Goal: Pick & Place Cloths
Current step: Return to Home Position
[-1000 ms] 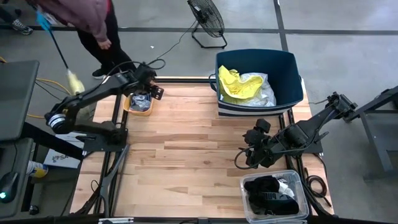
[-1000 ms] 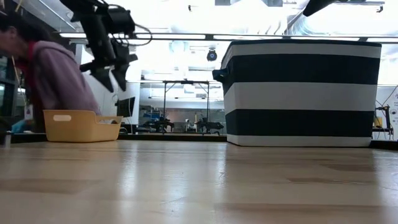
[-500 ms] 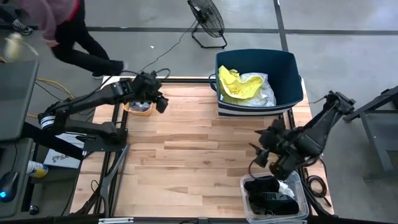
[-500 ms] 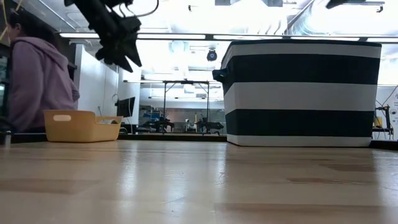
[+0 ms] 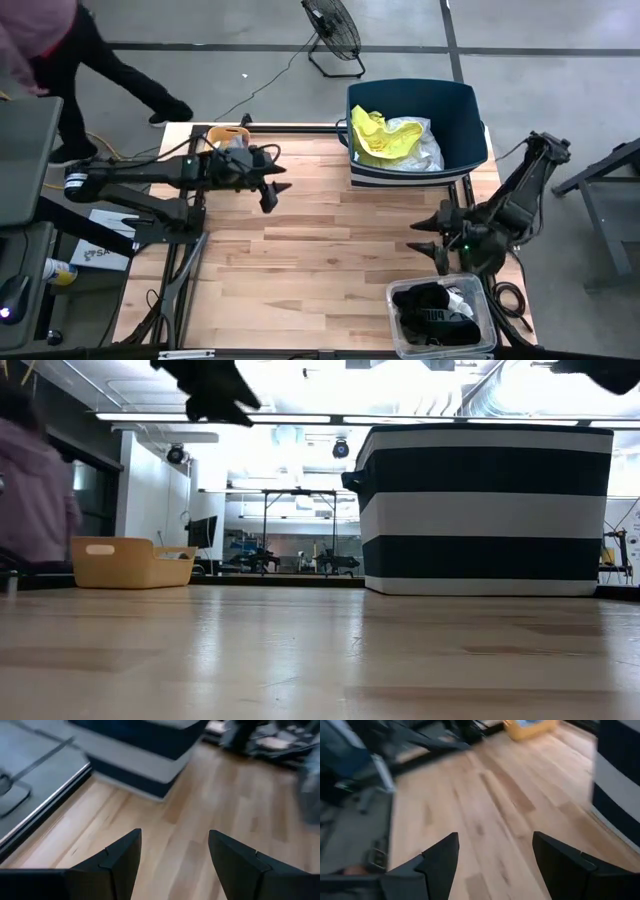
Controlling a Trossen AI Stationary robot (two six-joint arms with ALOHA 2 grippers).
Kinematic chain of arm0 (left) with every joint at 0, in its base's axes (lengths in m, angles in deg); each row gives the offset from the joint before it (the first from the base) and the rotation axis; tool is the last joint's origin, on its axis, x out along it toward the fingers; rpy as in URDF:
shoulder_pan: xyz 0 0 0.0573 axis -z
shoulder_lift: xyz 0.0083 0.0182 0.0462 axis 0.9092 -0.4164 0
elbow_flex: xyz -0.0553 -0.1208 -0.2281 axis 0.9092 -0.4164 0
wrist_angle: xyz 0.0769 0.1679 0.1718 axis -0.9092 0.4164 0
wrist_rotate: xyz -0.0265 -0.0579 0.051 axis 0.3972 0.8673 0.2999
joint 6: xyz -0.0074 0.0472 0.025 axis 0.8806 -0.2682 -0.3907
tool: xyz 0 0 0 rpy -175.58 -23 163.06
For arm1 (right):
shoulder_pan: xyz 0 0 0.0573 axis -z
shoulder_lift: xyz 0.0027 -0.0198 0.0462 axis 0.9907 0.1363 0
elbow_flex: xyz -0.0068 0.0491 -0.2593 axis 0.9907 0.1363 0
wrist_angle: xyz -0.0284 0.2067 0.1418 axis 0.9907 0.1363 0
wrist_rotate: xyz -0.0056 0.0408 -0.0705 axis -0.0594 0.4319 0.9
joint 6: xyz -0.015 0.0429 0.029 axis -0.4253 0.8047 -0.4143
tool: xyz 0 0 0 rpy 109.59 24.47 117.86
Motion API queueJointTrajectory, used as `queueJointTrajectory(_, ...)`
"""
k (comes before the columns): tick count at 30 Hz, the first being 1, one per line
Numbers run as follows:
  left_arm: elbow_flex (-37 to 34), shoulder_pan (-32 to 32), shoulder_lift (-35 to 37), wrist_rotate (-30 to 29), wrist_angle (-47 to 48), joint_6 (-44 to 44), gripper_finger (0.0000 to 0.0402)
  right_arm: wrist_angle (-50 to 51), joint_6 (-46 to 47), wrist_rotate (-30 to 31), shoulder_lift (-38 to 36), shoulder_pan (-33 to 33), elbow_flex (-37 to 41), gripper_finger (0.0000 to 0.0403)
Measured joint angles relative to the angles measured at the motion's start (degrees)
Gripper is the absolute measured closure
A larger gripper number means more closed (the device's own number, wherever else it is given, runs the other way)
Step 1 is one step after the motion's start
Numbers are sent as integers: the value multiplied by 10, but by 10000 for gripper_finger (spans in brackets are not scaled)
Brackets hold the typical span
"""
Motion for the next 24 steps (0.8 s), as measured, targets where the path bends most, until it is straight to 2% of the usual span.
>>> queueJointTrajectory(6,-23,54,0,10,-101,-24,174,-243,-166,-83,-92,45,107,157)
queueJointTrajectory(11,-79,76,0,82,-224,-50,174,-402,-284,-200,-145,106,180,157)
queueJointTrajectory(13,-105,83,0,100,-269,-51,174,-428,-314,-234,-162,132,199,157)
queueJointTrajectory(20,-203,86,0,116,-424,-50,174,-435,-340,-250,-208,229,253,157)
queueJointTrajectory(24,-266,85,0,128,-539,-50,174,-482,-339,-323,-239,290,300,157)
